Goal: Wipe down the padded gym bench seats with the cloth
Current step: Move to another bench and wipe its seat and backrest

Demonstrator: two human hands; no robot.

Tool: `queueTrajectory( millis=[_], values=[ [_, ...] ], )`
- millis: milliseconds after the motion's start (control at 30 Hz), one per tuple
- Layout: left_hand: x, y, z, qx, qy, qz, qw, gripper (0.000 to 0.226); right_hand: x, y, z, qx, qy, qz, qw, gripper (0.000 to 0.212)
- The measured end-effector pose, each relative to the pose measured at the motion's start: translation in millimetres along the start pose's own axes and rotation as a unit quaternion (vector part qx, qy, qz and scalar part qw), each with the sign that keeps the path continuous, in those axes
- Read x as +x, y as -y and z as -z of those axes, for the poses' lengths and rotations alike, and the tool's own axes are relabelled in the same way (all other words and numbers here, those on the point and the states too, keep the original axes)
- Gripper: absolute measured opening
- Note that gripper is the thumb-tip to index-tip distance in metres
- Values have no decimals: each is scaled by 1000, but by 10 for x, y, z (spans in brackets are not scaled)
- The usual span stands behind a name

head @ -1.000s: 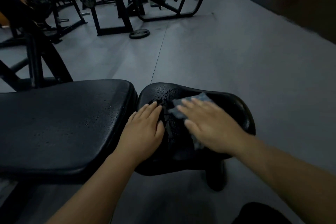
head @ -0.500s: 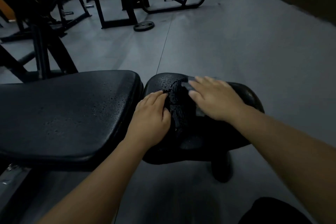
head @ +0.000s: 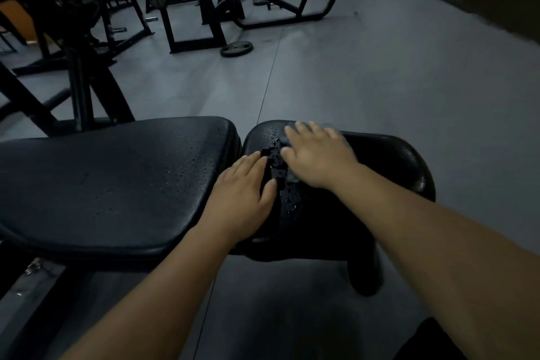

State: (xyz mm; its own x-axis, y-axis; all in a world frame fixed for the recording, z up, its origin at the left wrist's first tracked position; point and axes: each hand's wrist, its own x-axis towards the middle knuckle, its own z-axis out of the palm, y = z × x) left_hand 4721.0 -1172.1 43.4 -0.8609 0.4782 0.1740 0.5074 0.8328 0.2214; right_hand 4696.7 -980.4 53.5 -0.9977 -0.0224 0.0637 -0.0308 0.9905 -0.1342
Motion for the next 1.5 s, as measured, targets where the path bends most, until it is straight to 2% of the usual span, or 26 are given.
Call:
queueTrajectory(
  millis=[167, 200, 300, 367, 433, 533, 600, 700, 767, 800, 867, 967, 1067, 1167, 1233, 1333, 1433, 1500],
  values=[
    [-15, 154, 103, -5, 26, -19, 999, 73, -535, -143, 79, 45, 19, 156, 987, 80],
    [-13, 182, 119, -1, 32, -23, 999, 72, -541, -244, 86, 45, 18, 146, 988, 78],
    [-2, 203, 130, -2, 24, -34, 999, 74, -119, -304, 104, 20, 18, 36, 999, 60],
    [-11, 217, 108, -9, 14, -34, 999, 75, 158, -57, 80, -6, 20, 2, 1000, 62],
    [-7, 222, 84, -23, 5, -34, 999, 72, 154, 159, 62, -11, 15, 29, 999, 65],
    [43, 204, 65, -55, -11, -41, 998, 68, -360, 116, 77, 12, 11, 140, 990, 75],
    [64, 200, 59, -59, -13, -37, 998, 65, -568, -59, 71, 14, 3, 149, 989, 79],
    [56, 178, 80, -59, 1, -34, 998, 64, -346, -150, 38, 8, -2, 50, 999, 64],
    [66, 196, 104, -65, 17, -35, 997, 64, -255, 155, 14, -7, -19, -7, 1000, 63],
    [70, 217, 121, -72, 22, -38, 996, 64, -320, 317, -11, -6, -27, -6, 1000, 65],
    [49, 269, 145, -88, 31, -43, 995, 64, -713, 508, -77, 3, -45, 52, 998, 70],
    [-18, 306, 164, -92, 46, -39, 994, 65, -1205, 294, -99, 30, -40, 110, 993, 65],
    [-14, 298, 158, -88, 41, -44, 994, 64, -915, 68, -31, 11, -45, 61, 997, 71],
    [-1, 319, 137, -92, 20, -48, 994, 62, -622, 480, -56, -5, -50, 0, 999, 82],
    [-27, 331, 110, -91, 7, -53, 994, 66, -806, 658, -119, 7, -56, 73, 996, 77],
    [-21, 334, 84, -77, 0, -53, 996, 65, -1120, 365, -130, 25, -41, 149, 988, 66],
    [10, 329, 83, -72, -2, -45, 996, 59, -742, 20, -17, 13, -45, 58, 997, 75],
    [19, 324, 93, -77, 5, -41, 996, 59, -391, 150, 9, -5, -16, -17, 1000, 74]
  ],
)
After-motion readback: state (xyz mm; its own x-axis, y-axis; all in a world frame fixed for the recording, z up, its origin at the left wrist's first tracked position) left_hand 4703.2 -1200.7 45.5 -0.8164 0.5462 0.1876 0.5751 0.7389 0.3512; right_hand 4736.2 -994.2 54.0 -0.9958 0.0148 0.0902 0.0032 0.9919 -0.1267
